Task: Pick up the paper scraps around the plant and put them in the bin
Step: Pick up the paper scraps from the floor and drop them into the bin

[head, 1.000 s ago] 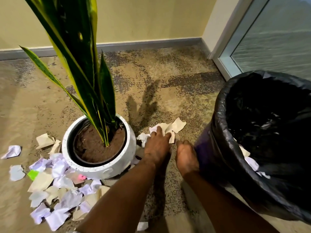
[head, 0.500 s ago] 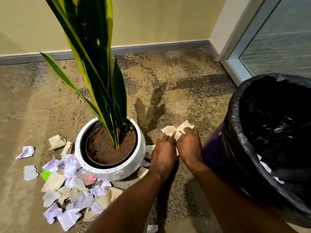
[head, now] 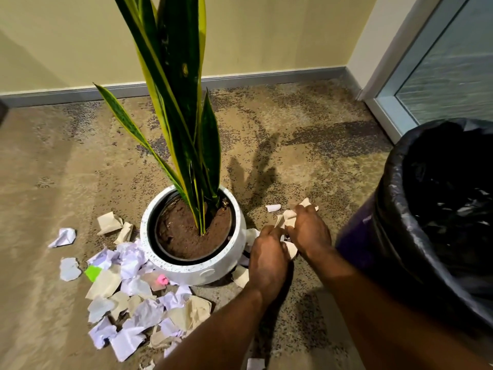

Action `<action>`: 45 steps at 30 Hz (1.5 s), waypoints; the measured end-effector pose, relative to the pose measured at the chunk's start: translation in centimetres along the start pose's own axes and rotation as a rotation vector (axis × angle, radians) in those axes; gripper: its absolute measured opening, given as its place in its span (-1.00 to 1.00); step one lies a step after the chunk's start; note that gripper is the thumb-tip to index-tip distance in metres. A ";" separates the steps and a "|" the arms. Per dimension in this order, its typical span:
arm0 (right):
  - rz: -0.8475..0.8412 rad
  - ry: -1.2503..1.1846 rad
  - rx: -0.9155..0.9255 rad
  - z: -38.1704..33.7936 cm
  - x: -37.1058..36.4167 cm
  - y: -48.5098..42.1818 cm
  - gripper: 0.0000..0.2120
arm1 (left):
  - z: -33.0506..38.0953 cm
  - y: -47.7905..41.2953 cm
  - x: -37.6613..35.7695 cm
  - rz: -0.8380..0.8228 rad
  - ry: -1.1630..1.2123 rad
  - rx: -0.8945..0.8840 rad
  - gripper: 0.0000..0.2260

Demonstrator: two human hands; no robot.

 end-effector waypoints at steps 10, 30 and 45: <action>0.062 -0.225 -0.061 0.4 0.8 1.2 -0.53 | 0.7 0.8 0.5 -0.011 0.007 -0.001 -0.63; 0.274 -0.623 -0.152 -5.6 13.1 8.0 -0.87 | 7.5 2.2 9.4 0.157 0.150 0.053 -0.68; 0.534 -0.618 0.012 -4.1 32.6 14.3 -0.87 | 21.5 6.1 17.2 0.285 0.211 -0.168 -0.70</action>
Point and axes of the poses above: each hand's wrist, its own y-axis away from the middle knuckle, its own x-axis out of the back of the hand, z = x × y, the point moved 6 cm from there along -y, towards the middle knuckle
